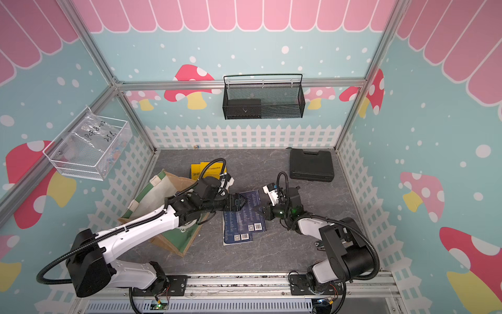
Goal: Put the books into the canvas bag
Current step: Pick up the book from the book.
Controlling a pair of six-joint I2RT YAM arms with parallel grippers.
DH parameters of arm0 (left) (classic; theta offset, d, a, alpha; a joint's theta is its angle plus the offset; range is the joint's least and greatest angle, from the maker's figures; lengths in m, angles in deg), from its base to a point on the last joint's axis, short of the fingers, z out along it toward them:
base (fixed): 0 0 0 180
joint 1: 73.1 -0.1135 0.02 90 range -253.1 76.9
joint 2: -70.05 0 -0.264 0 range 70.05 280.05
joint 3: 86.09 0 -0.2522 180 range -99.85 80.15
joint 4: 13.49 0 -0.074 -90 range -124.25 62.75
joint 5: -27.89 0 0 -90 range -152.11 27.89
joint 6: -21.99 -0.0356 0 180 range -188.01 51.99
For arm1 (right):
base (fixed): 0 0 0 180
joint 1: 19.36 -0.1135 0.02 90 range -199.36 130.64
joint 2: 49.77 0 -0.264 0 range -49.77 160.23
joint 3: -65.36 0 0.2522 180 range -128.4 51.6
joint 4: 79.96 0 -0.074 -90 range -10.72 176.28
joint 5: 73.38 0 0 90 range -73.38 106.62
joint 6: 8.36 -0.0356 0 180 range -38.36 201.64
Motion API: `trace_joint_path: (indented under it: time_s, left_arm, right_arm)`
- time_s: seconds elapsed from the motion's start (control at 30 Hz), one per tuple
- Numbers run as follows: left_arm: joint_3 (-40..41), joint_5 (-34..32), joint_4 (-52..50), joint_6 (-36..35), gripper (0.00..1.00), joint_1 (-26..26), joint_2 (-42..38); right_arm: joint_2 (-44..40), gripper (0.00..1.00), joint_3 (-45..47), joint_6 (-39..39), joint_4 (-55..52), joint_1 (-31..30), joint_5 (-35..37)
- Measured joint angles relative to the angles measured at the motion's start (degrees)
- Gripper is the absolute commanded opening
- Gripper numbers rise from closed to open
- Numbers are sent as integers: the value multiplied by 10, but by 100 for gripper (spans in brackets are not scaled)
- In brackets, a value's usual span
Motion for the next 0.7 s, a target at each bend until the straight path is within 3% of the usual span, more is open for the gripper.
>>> trace_joint_path:
  time_s: [0.13,0.3,0.53,0.7]
  left_arm:
    - [-78,7,-66,0,95,-32,-1]
    - [-99,54,-115,28,96,-82,7]
    - [-159,153,-156,62,96,-86,61]
    - [-197,199,-185,27,95,-86,68]
  right_arm:
    - [-52,0,-4,44,-24,0,19]
    - [-100,0,-7,94,-57,0,62]
    - [-123,0,-10,145,-87,-6,124]
    - [-132,0,-15,164,-88,-8,87]
